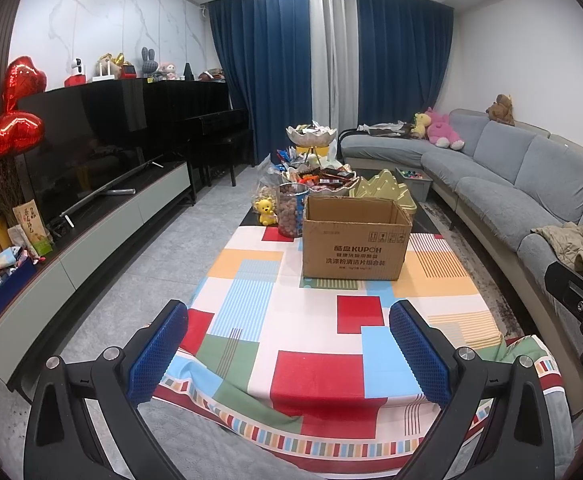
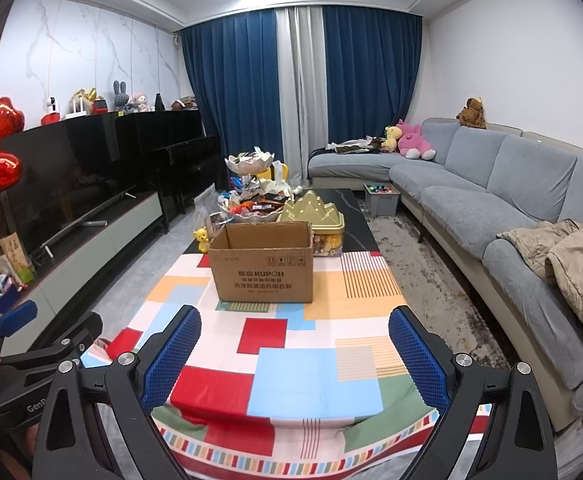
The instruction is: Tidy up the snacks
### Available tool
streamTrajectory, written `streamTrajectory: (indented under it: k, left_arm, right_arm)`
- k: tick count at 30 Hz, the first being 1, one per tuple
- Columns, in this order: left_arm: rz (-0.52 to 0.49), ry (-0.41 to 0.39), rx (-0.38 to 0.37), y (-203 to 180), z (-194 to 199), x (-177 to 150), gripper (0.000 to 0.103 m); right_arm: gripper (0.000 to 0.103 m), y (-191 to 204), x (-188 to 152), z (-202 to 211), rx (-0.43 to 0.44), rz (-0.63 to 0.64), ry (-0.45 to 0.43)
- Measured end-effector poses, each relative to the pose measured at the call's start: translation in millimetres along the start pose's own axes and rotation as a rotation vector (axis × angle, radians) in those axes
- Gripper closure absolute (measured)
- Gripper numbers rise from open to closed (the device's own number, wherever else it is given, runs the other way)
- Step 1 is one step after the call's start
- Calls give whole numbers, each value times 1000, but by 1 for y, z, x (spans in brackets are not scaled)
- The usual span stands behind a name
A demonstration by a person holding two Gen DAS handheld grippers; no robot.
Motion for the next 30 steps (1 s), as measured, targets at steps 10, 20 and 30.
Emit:
streamTrajectory:
  k: [10,20,30]
  left_arm:
    - [-1,-1,0,-1,1,0,1]
    - [0,-4,-1,-2,0,1,1]
    - [1,-1,-11,-4,-1,1,1]
  right_arm:
    - [7,0,-1,0,0,0,-1]
    - [7,0,-1,0,0,-1,-2]
    - [7,0,-1,-1,0,-1,-1]
Point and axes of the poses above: each gripper's, at about its wrist camera, not at the fingertips, and z roughly against the way its jaws point, y to its left, x to its top, the point moved 4 cm from there along -z, roughly the way its jaws point, and after that the axes turned 11 degrees about y, right-handed, at the moved point
